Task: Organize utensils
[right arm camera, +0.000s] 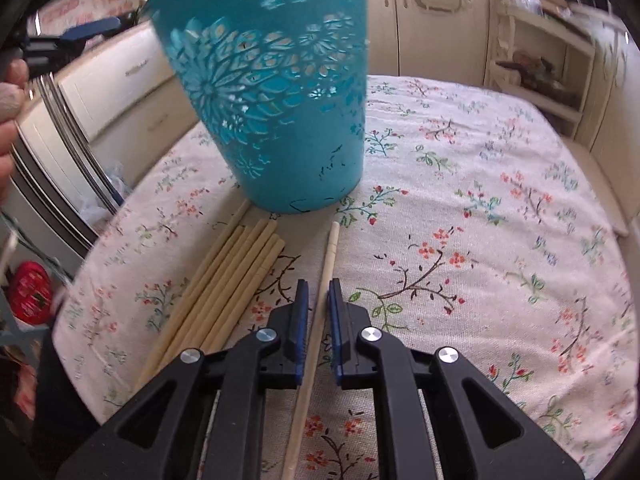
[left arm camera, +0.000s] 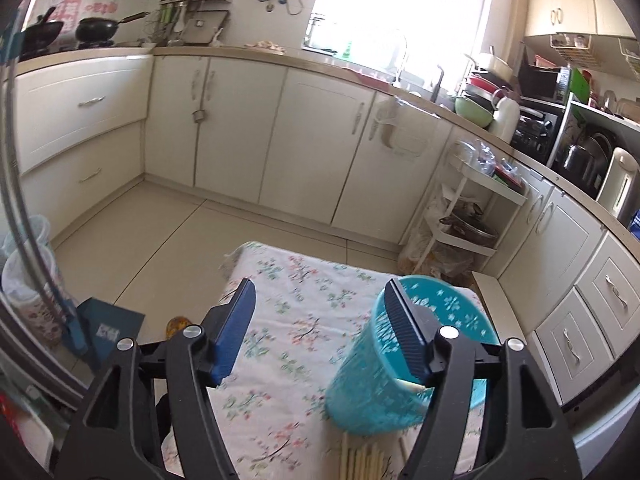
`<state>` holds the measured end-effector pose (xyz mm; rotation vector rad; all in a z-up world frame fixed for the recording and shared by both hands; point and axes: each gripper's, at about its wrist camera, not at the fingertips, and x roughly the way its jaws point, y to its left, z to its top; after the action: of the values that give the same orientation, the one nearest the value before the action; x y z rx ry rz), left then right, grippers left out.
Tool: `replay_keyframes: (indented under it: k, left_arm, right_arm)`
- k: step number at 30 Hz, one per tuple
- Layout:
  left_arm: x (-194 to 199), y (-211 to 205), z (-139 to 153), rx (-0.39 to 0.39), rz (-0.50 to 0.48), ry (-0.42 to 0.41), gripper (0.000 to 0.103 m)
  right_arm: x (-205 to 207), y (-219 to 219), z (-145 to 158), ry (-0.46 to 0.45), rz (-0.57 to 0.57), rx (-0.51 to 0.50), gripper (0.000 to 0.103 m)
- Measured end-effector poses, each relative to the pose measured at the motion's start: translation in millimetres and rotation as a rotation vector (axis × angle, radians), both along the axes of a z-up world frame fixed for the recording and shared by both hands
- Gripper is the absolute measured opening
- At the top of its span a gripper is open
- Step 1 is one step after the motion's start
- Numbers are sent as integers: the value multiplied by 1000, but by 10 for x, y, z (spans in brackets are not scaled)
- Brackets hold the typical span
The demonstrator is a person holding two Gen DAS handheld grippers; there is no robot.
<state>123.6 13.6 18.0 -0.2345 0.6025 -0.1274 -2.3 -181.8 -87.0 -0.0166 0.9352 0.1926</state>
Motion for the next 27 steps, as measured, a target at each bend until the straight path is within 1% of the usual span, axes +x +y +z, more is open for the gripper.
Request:
replay_keyframes:
  k: [1,2,5,7,8,12,14,16,17,20,22,24,27]
  left_arm:
    - [-61,65,-25,-5,6,11,66]
    - [-94,105,-37,-9,9,19,67]
    - [-287,247,-151,-23,17,53,71]
    - [-405,334,-270,-34,22,87,75]
    - [-446,366,-326,-38,23,103,75]
    - [-540,460,-555,-51,28,182,75]
    - [-576,483,-644,-59,28,215,75]
    - [-604,479,-677,-58,24,226,75]
    - [-623,470,-688,-55,20,228,75]
    - [-687,403,-661,-47,-2,220,75]
    - [-694,354,-600,-46,-14,215,75]
    - [-726,302,-550,-44,-30,207,76]
    - [-789,228,-501,-33,-49,191,77]
  right_arm:
    - [-5,40,5,-7,9,-30,8]
    - [-7,49,0,-1,8,-28,8]
    - [-25,-77,19,36,-30,31,6]
    - [-94,-240,37,56,-60,103,6]
    - [-161,-350,74,60,-75,165,6]
    - [-366,-613,310,19,-103,312,6]
    - [-402,-693,501,-24,-110,376,6]
    - [-405,-782,778,-87,-109,461,6]
    - [-377,-793,891,-112,-106,488,6]
    - [-196,-757,1340,-225,-75,576,6]
    - [-32,-684,1634,-306,-44,609,6]
    - [148,-603,1839,-365,-29,620,6]
    - [491,-470,2045,-449,-52,613,6]
